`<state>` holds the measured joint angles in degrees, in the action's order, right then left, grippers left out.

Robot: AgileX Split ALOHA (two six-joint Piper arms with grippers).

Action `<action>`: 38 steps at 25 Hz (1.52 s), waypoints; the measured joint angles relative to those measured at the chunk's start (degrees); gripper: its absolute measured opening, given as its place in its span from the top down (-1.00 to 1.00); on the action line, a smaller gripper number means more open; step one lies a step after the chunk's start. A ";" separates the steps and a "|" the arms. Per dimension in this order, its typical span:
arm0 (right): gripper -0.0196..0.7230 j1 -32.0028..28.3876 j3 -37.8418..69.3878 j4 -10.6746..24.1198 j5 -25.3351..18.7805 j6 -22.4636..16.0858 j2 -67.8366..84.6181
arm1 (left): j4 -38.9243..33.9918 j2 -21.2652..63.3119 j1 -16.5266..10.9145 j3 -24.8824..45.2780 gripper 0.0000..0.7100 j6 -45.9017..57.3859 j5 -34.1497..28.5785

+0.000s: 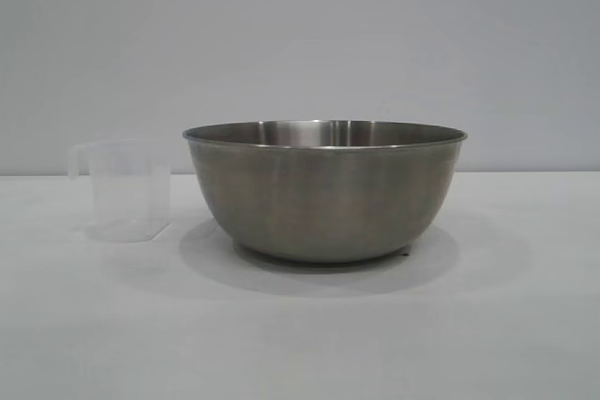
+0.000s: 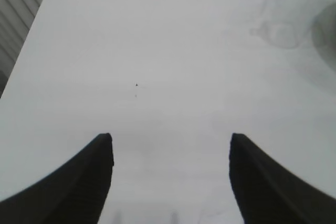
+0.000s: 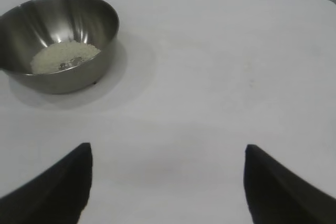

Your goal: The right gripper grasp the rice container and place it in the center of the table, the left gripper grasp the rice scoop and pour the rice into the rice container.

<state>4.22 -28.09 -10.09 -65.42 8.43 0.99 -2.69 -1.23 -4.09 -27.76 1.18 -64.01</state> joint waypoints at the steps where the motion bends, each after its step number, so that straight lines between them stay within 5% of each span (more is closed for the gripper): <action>1: -0.56 0.29 0.00 0.00 0.00 0.00 0.00 | 0.00 0.08 -0.14 0.00 -0.17 0.00 0.00; 38: -0.56 1.50 0.00 -0.22 0.00 0.10 0.00 | -0.02 2.21 1.43 0.00 -0.17 0.00 -0.09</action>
<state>5.71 -28.09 -10.31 -65.42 8.54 0.99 -2.70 0.98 -2.66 -27.76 1.18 -64.10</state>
